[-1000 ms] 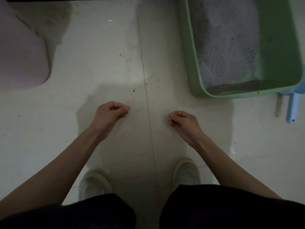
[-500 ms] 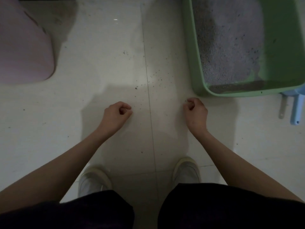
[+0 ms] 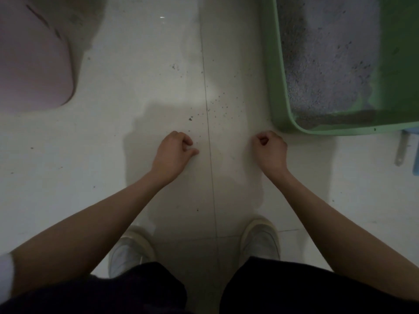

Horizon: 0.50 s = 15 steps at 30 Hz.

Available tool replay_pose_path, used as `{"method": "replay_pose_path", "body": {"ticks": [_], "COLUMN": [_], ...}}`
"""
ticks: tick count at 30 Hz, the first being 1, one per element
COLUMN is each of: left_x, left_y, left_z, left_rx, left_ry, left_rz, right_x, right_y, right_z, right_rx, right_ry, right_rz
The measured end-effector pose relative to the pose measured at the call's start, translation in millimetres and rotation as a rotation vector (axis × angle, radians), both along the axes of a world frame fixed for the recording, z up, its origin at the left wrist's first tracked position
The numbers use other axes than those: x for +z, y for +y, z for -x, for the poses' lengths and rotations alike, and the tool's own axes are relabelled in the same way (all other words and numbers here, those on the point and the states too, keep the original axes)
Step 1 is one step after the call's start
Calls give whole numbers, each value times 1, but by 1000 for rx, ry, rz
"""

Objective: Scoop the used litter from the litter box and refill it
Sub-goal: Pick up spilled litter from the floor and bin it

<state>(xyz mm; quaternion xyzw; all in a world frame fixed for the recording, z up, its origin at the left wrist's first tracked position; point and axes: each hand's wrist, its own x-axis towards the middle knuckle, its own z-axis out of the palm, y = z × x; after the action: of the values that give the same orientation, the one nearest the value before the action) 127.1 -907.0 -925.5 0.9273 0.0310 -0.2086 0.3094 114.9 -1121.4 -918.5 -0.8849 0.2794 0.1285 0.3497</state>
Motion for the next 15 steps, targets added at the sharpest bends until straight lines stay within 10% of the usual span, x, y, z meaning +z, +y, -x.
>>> {"method": "replay_pose_path", "body": {"ticks": [6, 15], "left_x": [3, 7], "left_y": [-10, 2], "left_z": [-3, -5], "left_rx": [-74, -5], "left_ry": [7, 31], "left_rz": [2, 69], "right_x": [11, 17], "right_y": [15, 24], "right_z": [3, -38], "right_rx": [-703, -129], "right_ry": [44, 43], "right_rz": [-1156, -644]}}
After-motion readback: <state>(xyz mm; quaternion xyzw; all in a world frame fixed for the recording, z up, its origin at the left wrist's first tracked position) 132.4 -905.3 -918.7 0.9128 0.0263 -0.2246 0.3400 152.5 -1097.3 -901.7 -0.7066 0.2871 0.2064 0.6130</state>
